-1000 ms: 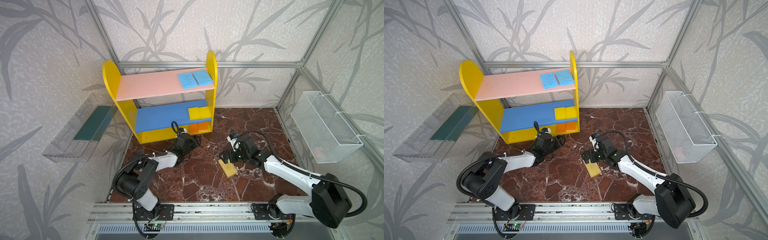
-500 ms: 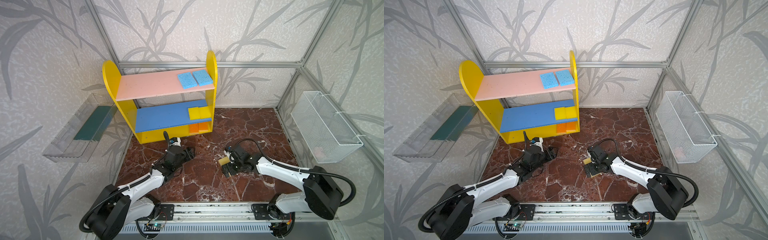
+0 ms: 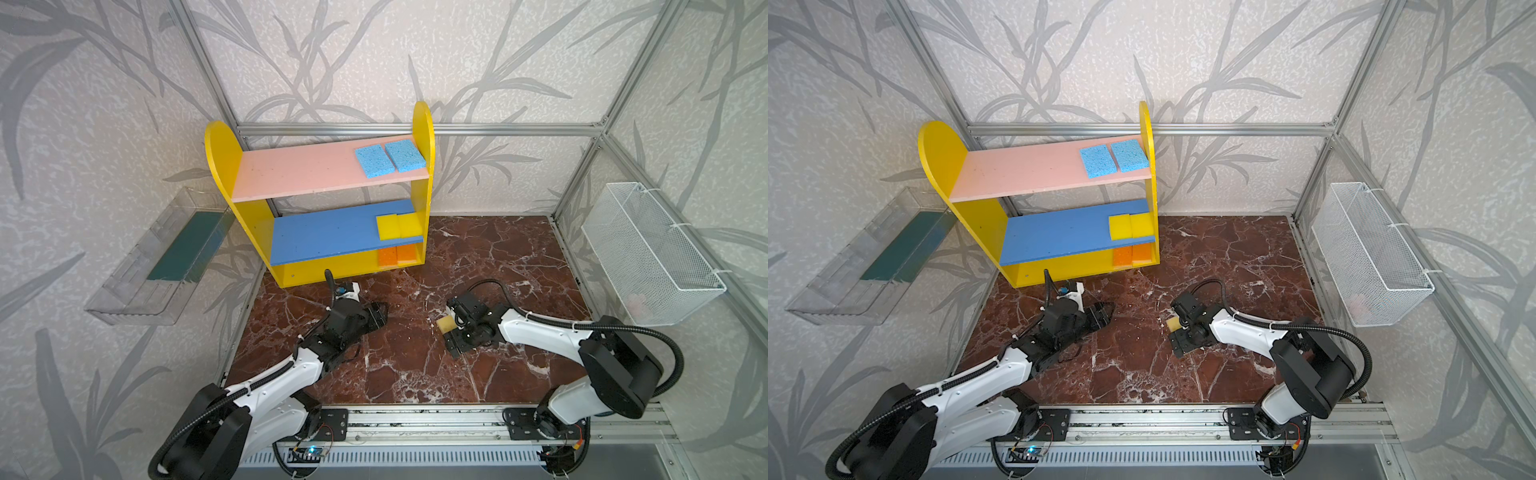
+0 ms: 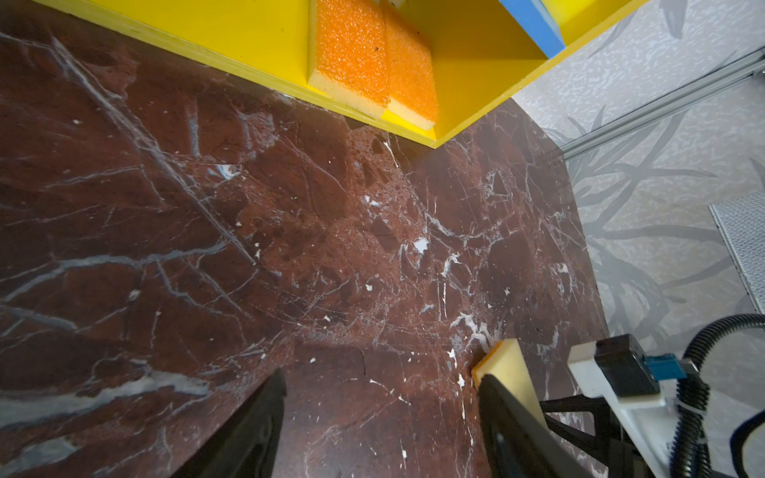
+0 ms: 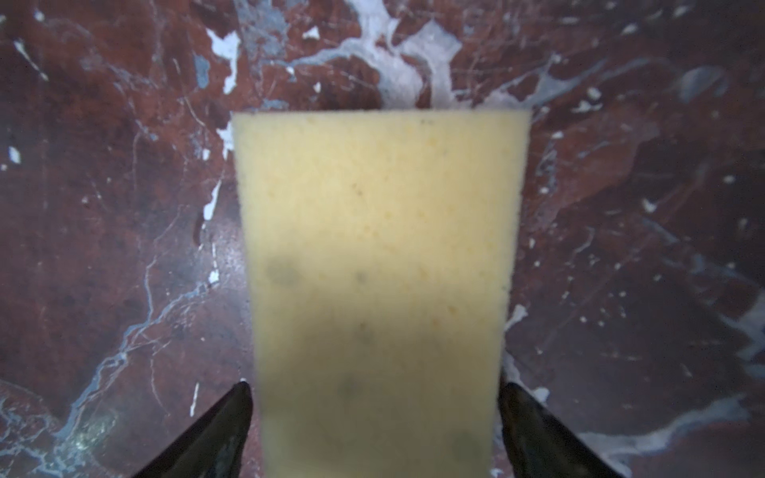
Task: Place and organize the cleaning sponges onto the shelf
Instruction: 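Lift the pale yellow sponge toward the shelf while the left gripper rises beside it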
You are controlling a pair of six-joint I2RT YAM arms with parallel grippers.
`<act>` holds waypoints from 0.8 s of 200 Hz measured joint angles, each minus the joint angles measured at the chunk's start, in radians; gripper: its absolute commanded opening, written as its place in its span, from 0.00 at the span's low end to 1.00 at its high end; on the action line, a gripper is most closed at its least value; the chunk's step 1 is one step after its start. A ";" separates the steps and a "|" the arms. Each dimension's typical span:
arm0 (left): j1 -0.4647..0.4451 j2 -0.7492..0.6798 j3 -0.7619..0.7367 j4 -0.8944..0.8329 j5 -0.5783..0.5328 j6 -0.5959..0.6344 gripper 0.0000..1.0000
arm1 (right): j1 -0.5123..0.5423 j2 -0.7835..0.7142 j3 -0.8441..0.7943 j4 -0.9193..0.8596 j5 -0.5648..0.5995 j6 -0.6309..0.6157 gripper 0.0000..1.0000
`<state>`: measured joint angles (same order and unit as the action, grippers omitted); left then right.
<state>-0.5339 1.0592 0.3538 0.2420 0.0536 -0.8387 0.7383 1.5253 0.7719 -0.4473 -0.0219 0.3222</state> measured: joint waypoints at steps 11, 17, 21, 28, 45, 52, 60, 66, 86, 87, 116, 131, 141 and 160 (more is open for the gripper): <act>0.005 -0.006 0.000 -0.004 0.011 -0.001 0.75 | 0.000 0.006 0.005 0.001 -0.001 0.002 0.71; 0.011 -0.010 0.000 -0.007 0.021 -0.001 0.77 | 0.000 0.008 0.006 0.002 -0.003 0.002 0.69; 0.015 -0.014 0.000 -0.010 0.027 -0.001 0.77 | 0.000 0.008 0.006 0.003 -0.004 0.002 0.68; 0.027 -0.021 0.000 -0.013 0.040 -0.003 0.77 | 0.000 0.008 0.006 0.005 -0.009 0.004 0.67; 0.079 -0.033 0.002 -0.018 0.099 -0.013 0.78 | 0.000 0.006 0.006 0.012 -0.029 0.003 0.67; 0.108 -0.033 0.005 -0.018 0.124 -0.019 0.78 | 0.000 0.003 0.006 0.016 -0.040 0.003 0.67; 0.139 -0.032 0.009 -0.018 0.156 -0.026 0.78 | 0.000 -0.005 0.007 0.023 -0.055 0.003 0.67; 0.158 -0.032 0.014 -0.020 0.175 -0.029 0.78 | -0.001 -0.014 0.007 0.029 -0.068 0.003 0.67; 0.195 -0.031 0.041 -0.012 0.234 -0.034 0.79 | -0.016 -0.053 0.019 0.057 -0.140 0.014 0.66; 0.196 -0.031 0.043 -0.009 0.239 -0.034 0.79 | -0.019 -0.057 0.020 0.062 -0.149 0.016 0.66; 0.207 -0.018 0.071 0.103 0.327 -0.048 0.81 | -0.113 -0.096 0.047 0.192 -0.362 0.073 0.66; 0.208 0.013 0.085 0.187 0.369 -0.059 0.81 | -0.177 -0.085 0.061 0.290 -0.495 0.120 0.65; 0.208 0.051 0.100 0.250 0.396 -0.069 0.81 | -0.210 -0.066 0.077 0.351 -0.577 0.159 0.65; 0.208 0.143 0.132 0.382 0.449 -0.093 0.81 | -0.246 -0.003 0.132 0.468 -0.718 0.232 0.65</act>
<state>-0.3260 1.2018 0.4862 0.6239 0.5022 -0.9318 0.4923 1.5223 0.9043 0.0208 -0.7399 0.5545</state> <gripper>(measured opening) 0.809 0.654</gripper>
